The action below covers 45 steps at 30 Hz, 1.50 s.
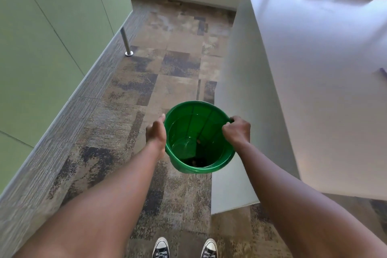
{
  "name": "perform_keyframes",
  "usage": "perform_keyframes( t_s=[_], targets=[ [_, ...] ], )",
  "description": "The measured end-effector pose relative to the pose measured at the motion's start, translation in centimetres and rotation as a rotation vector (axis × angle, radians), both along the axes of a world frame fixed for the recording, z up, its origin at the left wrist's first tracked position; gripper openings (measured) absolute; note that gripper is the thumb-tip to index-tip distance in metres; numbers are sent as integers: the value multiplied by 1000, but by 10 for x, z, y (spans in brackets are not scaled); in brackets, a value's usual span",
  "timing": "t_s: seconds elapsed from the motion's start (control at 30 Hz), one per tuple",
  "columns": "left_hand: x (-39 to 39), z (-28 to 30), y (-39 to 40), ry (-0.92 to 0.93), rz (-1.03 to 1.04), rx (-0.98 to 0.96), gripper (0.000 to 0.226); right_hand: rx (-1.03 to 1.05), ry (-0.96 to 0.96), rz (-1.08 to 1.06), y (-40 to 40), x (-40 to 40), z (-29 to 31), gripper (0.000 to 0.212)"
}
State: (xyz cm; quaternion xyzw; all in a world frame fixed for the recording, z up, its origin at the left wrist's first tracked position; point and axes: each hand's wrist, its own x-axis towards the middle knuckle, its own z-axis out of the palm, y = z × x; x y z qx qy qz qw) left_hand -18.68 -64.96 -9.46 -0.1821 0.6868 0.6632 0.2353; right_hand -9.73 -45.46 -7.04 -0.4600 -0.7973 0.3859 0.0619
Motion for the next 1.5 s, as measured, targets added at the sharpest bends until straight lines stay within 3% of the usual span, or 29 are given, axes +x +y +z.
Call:
perform_keyframes(
  t_s=[0.13, 0.47, 1.13, 1.5],
  targets=[
    [-5, -24, -3, 2, 47, -40, 48, 6, -13, -9, -2, -6, -23, 27],
    [-7, -112, -7, -89, 65, -123, 30, -38, -81, -6, 3, -12, -114, 33],
    [-11, -336, -6, -213, -29, -206, 35, -22, -193, -62, 10, -16, -351, 41],
    [4, -483, 11, -232, -49, -240, 22, 61, -298, -87, 20, -5, -484, 43]
  ],
)
